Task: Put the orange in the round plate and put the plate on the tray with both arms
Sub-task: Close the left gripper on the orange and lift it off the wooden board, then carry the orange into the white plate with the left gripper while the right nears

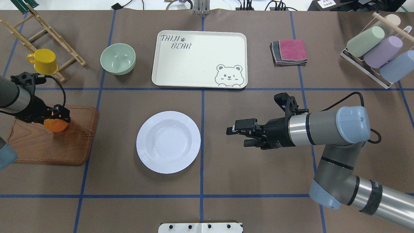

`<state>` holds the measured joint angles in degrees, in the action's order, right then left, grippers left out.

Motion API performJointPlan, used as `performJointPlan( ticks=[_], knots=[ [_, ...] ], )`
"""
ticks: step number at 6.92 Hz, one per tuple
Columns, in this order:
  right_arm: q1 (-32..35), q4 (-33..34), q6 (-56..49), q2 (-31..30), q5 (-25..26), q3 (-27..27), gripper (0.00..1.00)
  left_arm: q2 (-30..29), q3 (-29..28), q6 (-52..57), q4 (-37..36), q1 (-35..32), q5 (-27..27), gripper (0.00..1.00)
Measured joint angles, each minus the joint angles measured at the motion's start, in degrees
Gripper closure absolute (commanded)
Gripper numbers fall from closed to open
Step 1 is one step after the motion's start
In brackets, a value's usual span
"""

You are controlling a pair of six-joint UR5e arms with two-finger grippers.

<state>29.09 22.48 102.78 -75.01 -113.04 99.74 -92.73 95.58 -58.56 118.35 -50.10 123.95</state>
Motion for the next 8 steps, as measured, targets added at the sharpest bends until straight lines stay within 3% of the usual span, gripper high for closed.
performJointPlan(
  ticks=[3, 6, 8],
  knots=[
    [-3.0, -0.2, -0.1, 3.5, 6.2, -1.8, 0.01, -2.1, 3.2, -4.1, -3.4, 0.3, 2.4, 0.32],
    [-5.5, -0.6, -0.5, 7.0, 12.8, -6.7, 0.01, -14.3, 7.9, -15.3, -14.3, 3.4, 2.9, 0.31],
    [-6.5, -0.7, -0.7, 9.6, 15.8, -10.8, 0.01, -21.5, 8.2, -21.5, -18.6, 9.8, -2.5, 0.29]
  ],
)
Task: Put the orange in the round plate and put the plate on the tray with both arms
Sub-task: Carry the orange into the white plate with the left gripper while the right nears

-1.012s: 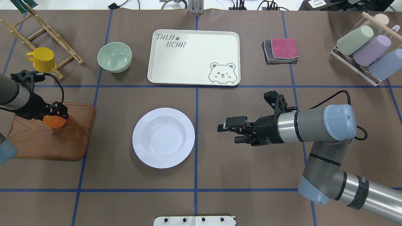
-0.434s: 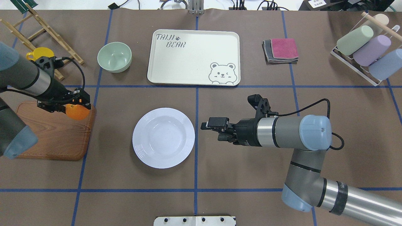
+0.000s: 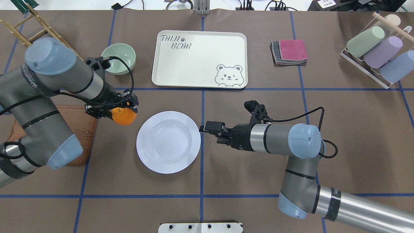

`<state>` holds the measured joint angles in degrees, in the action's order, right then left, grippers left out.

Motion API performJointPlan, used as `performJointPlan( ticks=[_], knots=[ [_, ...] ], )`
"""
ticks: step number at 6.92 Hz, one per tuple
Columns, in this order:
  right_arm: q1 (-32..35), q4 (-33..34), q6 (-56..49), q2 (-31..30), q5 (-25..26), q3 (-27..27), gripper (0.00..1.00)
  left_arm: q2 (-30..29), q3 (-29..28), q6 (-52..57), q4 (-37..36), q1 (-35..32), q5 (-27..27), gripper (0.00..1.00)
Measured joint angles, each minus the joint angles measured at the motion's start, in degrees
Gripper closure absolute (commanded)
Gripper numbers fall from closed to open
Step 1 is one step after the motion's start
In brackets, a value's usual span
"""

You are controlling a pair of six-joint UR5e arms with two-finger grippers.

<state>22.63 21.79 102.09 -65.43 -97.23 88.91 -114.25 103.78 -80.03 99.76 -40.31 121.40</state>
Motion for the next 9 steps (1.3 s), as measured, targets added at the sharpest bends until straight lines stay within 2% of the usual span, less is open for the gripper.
performJointPlan(
  ticks=[4, 5, 6, 7, 9],
  knots=[
    [-3.0, -0.1, -0.6, 2.0, 6.4, -2.3, 0.02, -5.8, -2.2, -5.0, -2.1, 8.6, -7.1, 0.26],
    [-4.0, -0.8, -1.1, 2.0, 7.9, -2.6, 0.02, -6.0, -3.4, -5.1, -1.1, 9.4, -7.5, 0.22],
    [-4.9, -2.4, -1.4, 2.0, 9.4, -3.4, 0.02, -6.1, -5.0, -5.2, 1.0, 9.8, -7.6, 0.09],
    [-5.3, -3.9, -1.5, 2.1, 10.0, -4.2, 0.02, -6.1, -6.1, -5.3, 2.6, 9.9, -7.7, 0.01],
    [-6.0, -4.7, -1.6, 2.2, 11.4, -4.8, 0.02, -6.1, -6.1, -5.1, 3.5, 9.9, -7.7, 0.01]
  ],
)
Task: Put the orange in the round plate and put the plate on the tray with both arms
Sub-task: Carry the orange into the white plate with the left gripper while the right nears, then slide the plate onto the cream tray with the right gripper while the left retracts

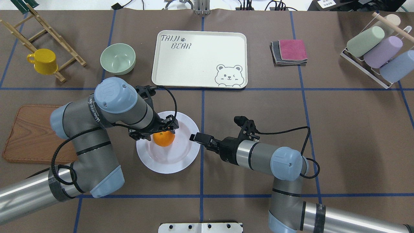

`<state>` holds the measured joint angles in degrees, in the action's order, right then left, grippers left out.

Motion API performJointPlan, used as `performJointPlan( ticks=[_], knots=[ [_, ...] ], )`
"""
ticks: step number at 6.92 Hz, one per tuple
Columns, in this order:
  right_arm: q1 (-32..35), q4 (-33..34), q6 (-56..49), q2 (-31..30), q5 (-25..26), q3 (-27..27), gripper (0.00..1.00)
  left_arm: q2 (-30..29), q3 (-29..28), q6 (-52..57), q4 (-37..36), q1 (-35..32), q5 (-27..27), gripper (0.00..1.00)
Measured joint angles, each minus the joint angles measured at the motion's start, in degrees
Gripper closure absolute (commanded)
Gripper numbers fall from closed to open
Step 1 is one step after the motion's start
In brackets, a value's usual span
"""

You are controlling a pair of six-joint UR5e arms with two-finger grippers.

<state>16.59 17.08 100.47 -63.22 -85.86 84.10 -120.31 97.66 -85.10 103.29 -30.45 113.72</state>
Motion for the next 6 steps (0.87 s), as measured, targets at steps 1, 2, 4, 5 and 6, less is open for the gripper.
performJointPlan(
  ticks=[1, 2, 4, 5, 6],
  knots=[
    [-0.6, 0.0, 0.0, 0.4, 1.0, -0.7, 0.02, 0.2, 0.9, 0.2, 0.0, -0.4, 0.1, 0.01],
    [-1.3, -0.1, 0.0, 1.2, 1.9, -2.0, 0.04, 0.5, 2.1, 0.5, -0.2, -1.4, 0.4, 0.01],
    [-2.1, -0.2, 0.0, 2.2, 2.8, -3.1, 0.35, 2.2, 4.9, 2.4, -0.5, -4.0, 2.2, 0.01],
    [-2.3, -0.5, 0.0, 2.4, 2.9, -3.2, 0.69, 3.2, 5.8, 3.6, -0.5, -6.0, 4.6, 0.01],
    [-2.4, -1.0, 0.1, 2.4, 2.9, -3.2, 0.84, 4.2, 6.6, 4.7, -0.5, -7.8, 6.5, 0.02]
  ],
)
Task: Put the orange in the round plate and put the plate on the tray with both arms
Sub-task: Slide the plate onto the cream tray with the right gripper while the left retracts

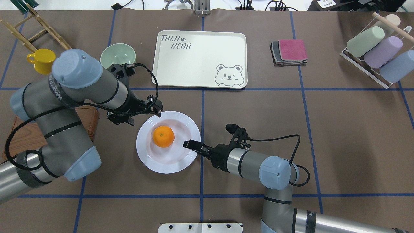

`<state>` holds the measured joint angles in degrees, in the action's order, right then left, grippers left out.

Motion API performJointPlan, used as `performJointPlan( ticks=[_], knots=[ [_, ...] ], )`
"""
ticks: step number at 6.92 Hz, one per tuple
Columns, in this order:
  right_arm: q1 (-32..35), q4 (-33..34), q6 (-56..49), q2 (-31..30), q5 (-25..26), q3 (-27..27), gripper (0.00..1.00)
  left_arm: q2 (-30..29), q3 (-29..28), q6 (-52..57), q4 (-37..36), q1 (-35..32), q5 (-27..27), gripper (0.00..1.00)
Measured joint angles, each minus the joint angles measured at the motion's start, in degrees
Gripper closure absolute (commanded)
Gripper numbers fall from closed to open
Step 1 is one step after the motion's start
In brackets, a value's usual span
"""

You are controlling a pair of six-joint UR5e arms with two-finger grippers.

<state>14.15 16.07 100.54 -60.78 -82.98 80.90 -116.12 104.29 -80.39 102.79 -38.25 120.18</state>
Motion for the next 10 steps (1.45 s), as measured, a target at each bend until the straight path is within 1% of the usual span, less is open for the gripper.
performJointPlan(
  ticks=[2, 4, 7, 8, 10],
  knots=[
    [0.0, -0.9, 0.1, 0.7, 0.1, 0.2, 0.99, 2.3, 1.7, 3.8, 0.0, -3.9, 3.7, 0.02],
    [0.1, -3.1, 0.4, 1.3, 0.2, 0.3, 1.0, 3.6, 2.3, 7.4, -0.2, -8.3, 7.9, 0.02],
    [0.7, -6.5, 3.4, 1.6, 1.4, 0.4, 1.0, 4.0, 2.9, 9.7, -0.6, -11.9, 10.3, 0.02],
    [1.5, -8.1, 6.1, 2.0, 3.5, 0.5, 1.0, 5.0, 3.4, 12.3, -0.6, -13.7, 10.9, 0.02],
    [5.3, -9.7, 13.3, 3.9, 9.2, -0.7, 1.0, 9.6, 4.0, 23.9, -0.6, -18.1, 10.7, 0.02]
  ],
)
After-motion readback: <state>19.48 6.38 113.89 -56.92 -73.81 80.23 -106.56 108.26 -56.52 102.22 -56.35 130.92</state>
